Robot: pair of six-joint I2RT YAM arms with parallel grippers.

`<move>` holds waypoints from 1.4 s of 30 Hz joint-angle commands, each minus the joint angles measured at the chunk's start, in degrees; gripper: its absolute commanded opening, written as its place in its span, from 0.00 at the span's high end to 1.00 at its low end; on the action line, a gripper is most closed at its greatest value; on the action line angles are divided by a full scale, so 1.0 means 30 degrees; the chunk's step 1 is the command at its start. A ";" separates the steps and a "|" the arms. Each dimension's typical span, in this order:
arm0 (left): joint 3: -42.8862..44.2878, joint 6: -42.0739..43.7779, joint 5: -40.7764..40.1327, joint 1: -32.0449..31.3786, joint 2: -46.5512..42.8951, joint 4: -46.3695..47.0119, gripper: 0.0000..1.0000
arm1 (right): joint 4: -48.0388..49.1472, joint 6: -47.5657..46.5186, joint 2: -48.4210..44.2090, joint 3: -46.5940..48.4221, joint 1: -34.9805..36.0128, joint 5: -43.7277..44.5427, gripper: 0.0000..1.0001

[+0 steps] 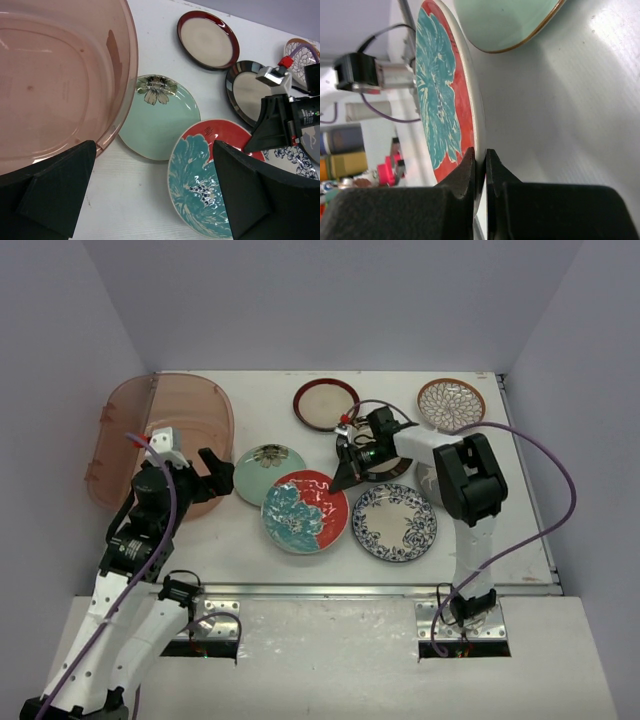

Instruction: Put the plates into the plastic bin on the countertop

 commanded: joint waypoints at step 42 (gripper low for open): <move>0.1575 -1.0740 1.1631 -0.0253 0.6520 1.2709 1.00 | 2.1531 1.8861 -1.0428 -0.8199 -0.4512 -0.4503 0.02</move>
